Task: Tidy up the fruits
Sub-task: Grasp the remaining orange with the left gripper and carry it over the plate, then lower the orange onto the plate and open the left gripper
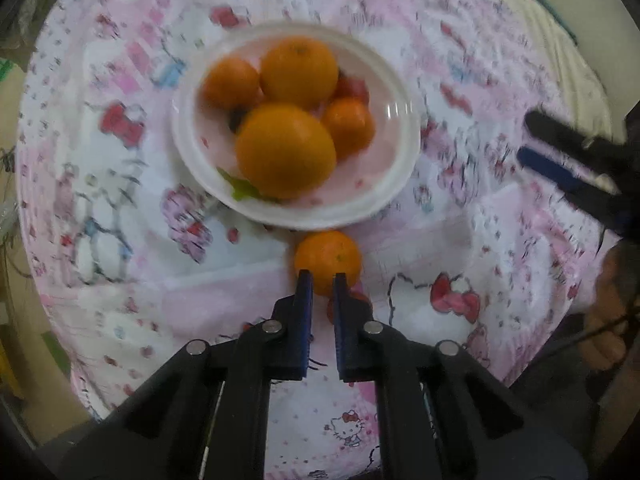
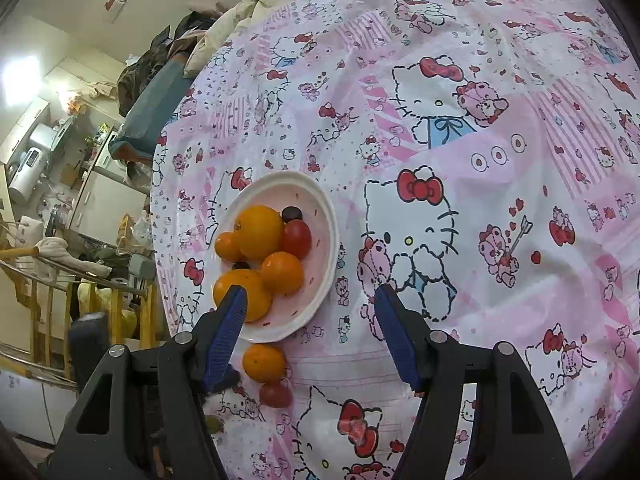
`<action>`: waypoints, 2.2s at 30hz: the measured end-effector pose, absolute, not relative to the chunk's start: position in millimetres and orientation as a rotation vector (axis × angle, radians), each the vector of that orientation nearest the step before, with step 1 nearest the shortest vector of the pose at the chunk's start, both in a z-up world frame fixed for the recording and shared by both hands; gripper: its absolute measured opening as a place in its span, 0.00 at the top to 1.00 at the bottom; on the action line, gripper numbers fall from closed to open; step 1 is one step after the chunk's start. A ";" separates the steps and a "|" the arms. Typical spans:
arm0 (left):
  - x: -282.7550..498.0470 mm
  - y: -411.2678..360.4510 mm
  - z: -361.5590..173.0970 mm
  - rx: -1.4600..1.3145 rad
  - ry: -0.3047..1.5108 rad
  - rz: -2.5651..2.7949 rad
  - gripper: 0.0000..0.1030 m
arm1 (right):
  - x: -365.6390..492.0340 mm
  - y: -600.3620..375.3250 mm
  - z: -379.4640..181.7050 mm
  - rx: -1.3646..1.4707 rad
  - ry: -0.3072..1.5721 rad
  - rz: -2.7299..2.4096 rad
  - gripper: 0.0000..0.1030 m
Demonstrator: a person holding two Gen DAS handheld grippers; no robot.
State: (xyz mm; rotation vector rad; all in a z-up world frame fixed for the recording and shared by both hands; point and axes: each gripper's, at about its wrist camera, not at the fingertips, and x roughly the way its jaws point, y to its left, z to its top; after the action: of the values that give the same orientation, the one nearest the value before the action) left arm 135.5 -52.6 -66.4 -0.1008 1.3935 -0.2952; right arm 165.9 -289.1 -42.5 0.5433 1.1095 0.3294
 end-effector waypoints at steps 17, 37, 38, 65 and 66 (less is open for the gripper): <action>150.5 -65.6 -108.3 -0.090 1.486 -0.232 0.56 | 171.7 -280.8 -44.7 0.534 1.122 0.350 0.33; 205.6 34.9 -54.3 -0.417 1.230 -0.087 0.65 | 184.3 -278.7 -52.0 0.597 1.138 0.363 0.33; 210.2 34.5 -60.4 -0.426 1.238 -0.075 0.64 | 184.3 -277.7 -51.8 0.594 1.137 0.364 0.33; 135.0 27.4 -34.7 -0.189 1.239 -0.078 0.35 | 157.1 -239.5 -61.8 0.446 1.216 0.446 0.33; 127.6 28.8 -35.1 -0.176 1.246 -0.080 0.35 | 154.0 -231.6 -64.0 0.424 1.229 0.464 0.33</action>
State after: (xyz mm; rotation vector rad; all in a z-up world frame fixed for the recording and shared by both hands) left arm 127.6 28.8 -35.1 -0.1758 1.2461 -0.0803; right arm 154.0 -231.6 -64.0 0.4240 1.2293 0.4640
